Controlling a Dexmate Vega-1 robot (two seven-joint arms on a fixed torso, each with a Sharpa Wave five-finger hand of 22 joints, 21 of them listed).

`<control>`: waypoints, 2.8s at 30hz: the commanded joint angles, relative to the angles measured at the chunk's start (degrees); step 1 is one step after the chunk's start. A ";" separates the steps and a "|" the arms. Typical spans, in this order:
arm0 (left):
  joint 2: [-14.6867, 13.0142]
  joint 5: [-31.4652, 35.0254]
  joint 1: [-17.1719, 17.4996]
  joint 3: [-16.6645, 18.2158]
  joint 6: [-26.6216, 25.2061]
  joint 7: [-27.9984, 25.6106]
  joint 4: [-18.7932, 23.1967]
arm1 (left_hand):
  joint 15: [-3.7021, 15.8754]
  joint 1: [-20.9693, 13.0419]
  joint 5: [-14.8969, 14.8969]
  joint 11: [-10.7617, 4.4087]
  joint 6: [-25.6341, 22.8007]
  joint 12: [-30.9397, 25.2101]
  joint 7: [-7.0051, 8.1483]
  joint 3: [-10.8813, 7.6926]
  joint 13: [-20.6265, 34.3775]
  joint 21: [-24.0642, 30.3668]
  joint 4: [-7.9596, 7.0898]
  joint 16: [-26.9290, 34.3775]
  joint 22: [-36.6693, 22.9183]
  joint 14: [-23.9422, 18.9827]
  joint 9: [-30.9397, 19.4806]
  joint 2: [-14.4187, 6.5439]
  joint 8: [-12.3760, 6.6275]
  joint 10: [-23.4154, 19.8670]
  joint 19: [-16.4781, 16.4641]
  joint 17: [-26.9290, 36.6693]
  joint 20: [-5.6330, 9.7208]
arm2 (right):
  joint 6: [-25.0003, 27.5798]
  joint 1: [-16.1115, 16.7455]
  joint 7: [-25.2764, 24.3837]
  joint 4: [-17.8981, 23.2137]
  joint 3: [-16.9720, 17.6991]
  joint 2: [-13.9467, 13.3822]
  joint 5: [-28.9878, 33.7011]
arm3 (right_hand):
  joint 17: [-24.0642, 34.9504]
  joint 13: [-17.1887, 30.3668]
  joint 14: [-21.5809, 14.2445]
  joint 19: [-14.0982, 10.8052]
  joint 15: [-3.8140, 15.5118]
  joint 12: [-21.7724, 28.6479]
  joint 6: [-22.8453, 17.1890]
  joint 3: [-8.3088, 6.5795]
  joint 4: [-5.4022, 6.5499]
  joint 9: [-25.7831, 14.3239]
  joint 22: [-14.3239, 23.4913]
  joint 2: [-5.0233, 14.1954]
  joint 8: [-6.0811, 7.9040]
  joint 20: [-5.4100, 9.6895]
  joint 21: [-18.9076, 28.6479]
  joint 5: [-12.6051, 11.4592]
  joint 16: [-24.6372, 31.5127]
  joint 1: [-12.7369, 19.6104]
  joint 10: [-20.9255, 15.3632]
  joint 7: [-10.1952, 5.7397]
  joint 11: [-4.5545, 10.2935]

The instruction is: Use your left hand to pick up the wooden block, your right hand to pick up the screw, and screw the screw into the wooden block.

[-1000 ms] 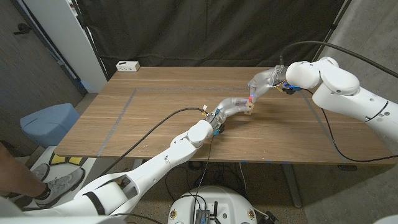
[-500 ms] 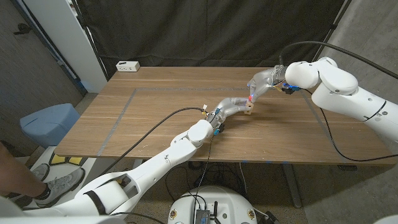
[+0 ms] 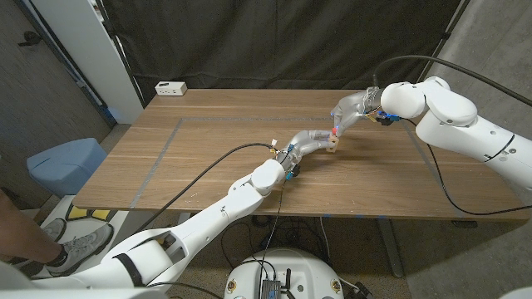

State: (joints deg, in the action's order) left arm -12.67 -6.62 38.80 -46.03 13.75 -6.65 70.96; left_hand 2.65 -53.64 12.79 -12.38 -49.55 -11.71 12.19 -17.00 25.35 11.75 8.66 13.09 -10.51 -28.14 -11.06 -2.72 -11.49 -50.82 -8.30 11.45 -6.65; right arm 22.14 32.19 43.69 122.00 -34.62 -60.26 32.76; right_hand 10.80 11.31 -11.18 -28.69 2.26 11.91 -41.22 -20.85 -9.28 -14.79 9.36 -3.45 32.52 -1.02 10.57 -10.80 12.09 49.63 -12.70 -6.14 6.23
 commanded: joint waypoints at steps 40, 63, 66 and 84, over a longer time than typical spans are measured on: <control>2.06 -0.81 -2.23 -0.49 0.74 0.99 -4.41 | 4.32 1.24 0.30 -0.12 -1.64 -0.49 -1.25 -0.48 0.24 0.42 -0.12 -0.08 -0.25 -0.69 -0.16 -1.59 -0.62 -0.48 -0.30 0.16 -0.27 | -3.13 -1.72 -0.53 -3.31 -0.64 1.07 -0.79 | 0.24 0.21 -0.06 0.09 0.60 -0.65 1.46 -1.85 -0.20 0.21 0.16 -0.29 -0.20 -0.49 0.05 -0.19 -0.51 2.37 0.90 -2.30 1.14; 2.73 -1.10 -2.97 -0.67 0.81 1.32 -5.83 | 4.33 1.27 0.32 -0.13 -1.65 -0.48 -1.24 -0.57 0.24 0.42 -0.11 -0.09 -0.25 -0.64 -0.16 -1.63 -0.62 -0.44 -0.30 0.18 -0.25 | -2.82 -1.37 -1.43 -4.03 -0.49 1.05 -1.42 | 0.40 0.19 -0.90 -0.55 1.02 -0.24 -2.03 -1.48 0.75 -0.39 0.16 -0.04 1.83 -0.18 0.23 0.00 -0.11 1.22 -0.89 -1.38 0.89; 2.73 -1.07 -2.95 -0.69 0.74 1.24 -5.77 | 4.29 1.31 0.32 -0.12 -1.70 -0.48 -1.22 -0.57 0.24 0.41 -0.13 -0.06 -0.25 -0.68 -0.16 -1.64 -0.64 -0.45 -0.28 0.20 -0.26 | -2.82 -1.14 -1.83 -4.05 -0.36 0.96 -1.65 | 0.39 0.18 -1.13 -0.79 1.15 -0.26 -2.45 -1.38 0.80 -0.49 0.16 0.00 2.10 -0.08 0.29 0.01 -0.02 1.11 -1.01 -1.13 1.01; 2.55 -1.03 -2.69 -0.79 0.23 1.08 -5.17 | 4.27 1.30 0.35 -0.11 -1.73 -0.48 -1.33 -0.66 0.24 0.42 -0.09 -0.08 -0.25 -0.65 -0.16 -1.64 -0.65 -0.45 -0.31 0.18 -0.26 | -1.54 0.57 -4.53 -3.66 0.41 0.23 -2.52 | 0.33 0.13 -3.26 -3.35 1.36 0.18 -5.60 -0.48 1.38 0.00 0.10 0.64 3.32 2.94 0.68 0.08 0.61 -0.28 -3.78 0.85 0.11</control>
State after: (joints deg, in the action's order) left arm -10.02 -7.68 35.94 -46.72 14.26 -5.41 65.47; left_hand 2.46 -53.52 12.76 -12.50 -49.46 -11.88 12.10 -17.04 25.39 11.75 8.63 13.09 -10.51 -28.34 -11.05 -2.61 -11.49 -50.72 -8.30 11.47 -6.65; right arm 19.66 31.71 40.76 117.96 -34.68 -59.55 30.61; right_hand 10.96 11.30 -13.83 -31.75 2.25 11.90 -46.15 -21.49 -8.21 -14.81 9.36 -2.82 35.41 1.44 10.86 -10.80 12.30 50.20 -15.77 -5.57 6.61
